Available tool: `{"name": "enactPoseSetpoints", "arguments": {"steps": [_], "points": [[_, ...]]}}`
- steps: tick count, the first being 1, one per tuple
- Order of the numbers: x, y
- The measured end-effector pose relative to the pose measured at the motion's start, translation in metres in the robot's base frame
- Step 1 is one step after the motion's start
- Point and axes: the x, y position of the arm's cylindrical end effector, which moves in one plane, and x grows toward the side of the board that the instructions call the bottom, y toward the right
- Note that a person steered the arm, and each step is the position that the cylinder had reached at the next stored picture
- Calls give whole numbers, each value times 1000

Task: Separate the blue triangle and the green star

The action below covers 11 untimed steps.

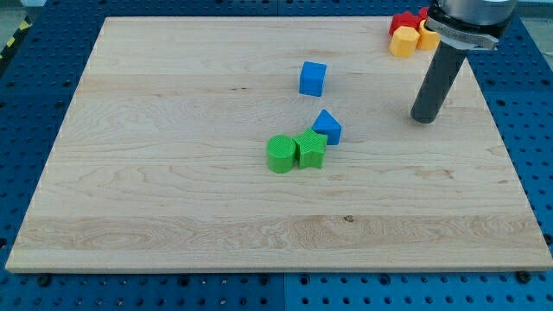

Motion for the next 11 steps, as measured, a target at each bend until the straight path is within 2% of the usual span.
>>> {"name": "enactPoseSetpoints", "arguments": {"steps": [1,3,6,7,9,11], "points": [[0,0],[3,-45],[-24,-168],[-12,-189],[4,-153],[24,-167]]}}
